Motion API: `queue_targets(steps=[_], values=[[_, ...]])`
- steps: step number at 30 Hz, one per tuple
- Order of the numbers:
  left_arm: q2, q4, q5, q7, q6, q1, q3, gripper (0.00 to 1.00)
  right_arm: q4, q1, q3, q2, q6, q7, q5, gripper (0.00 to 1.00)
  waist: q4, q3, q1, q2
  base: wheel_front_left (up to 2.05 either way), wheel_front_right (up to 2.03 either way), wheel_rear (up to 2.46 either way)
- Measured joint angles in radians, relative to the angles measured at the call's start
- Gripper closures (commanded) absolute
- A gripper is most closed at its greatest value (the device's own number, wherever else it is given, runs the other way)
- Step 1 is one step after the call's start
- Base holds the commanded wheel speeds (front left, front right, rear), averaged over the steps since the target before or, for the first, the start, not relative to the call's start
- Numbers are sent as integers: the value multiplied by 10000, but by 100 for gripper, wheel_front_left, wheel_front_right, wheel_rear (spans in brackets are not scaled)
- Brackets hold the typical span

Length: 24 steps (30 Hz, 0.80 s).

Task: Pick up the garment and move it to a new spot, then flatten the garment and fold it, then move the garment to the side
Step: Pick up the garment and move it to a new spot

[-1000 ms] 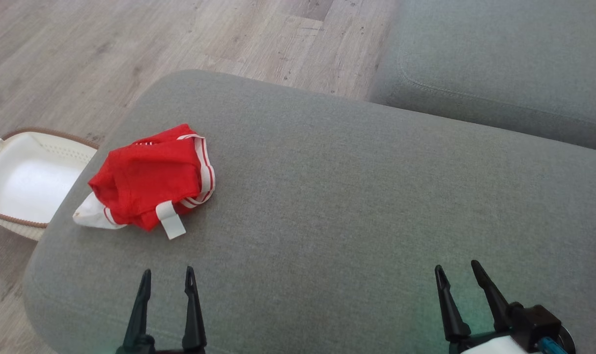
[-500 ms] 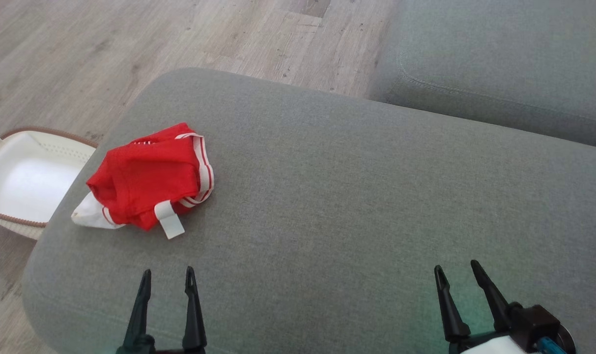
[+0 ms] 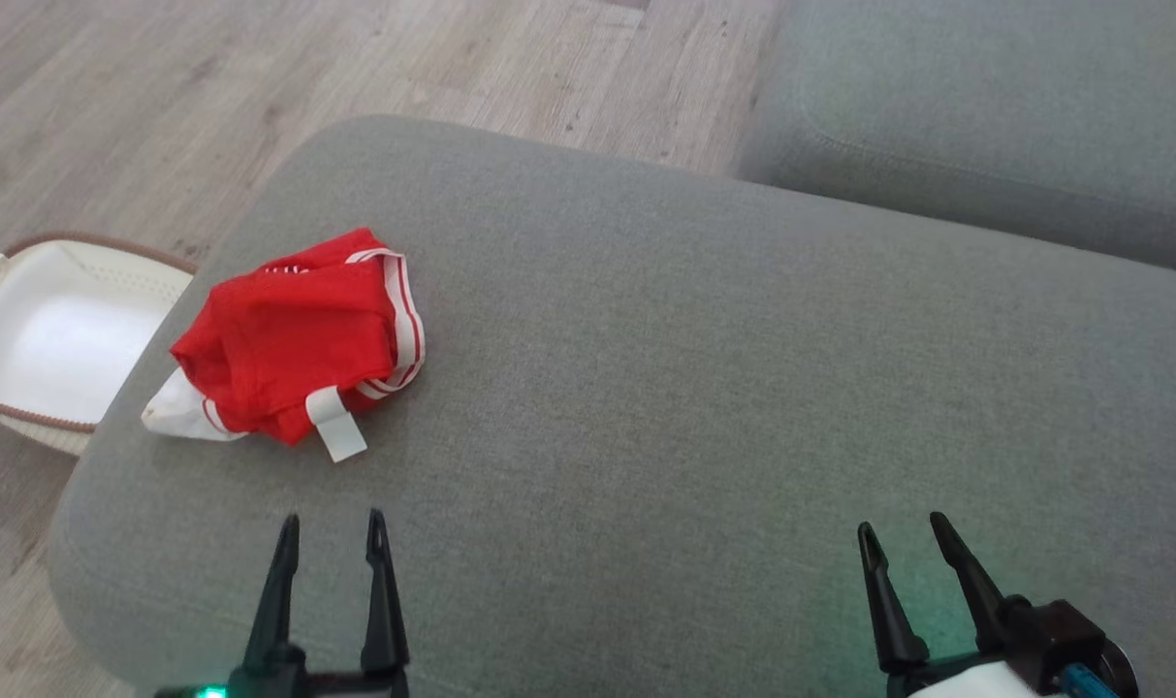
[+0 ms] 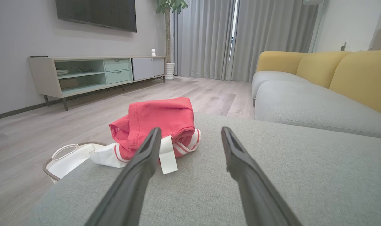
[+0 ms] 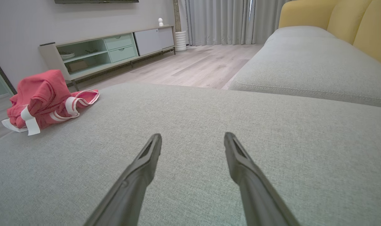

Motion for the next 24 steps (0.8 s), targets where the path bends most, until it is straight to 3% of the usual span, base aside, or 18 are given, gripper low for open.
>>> queue_targets(steps=[6,13,17,24], values=[[-4,-113,100,0,-307,-968,25,0,-96,-166,-94,-52,0,0,-136,0,54,498,0,0,0,0,0],[146,42,217,-2,-874,-3581,608,0,-276,-1181,-40,-660,0,0,-215,0,30,1536,3,0,0,0,0],[587,1089,161,29,-1053,-5161,1191,0,-393,-1668,35,-1097,0,0,-230,0,-101,2183,3,0,0,0,0],[972,2995,-648,1476,-1687,-8018,1653,0,-593,-2465,123,-1689,-2,-25,-351,0,-424,3291,4,0,0,0,0]])
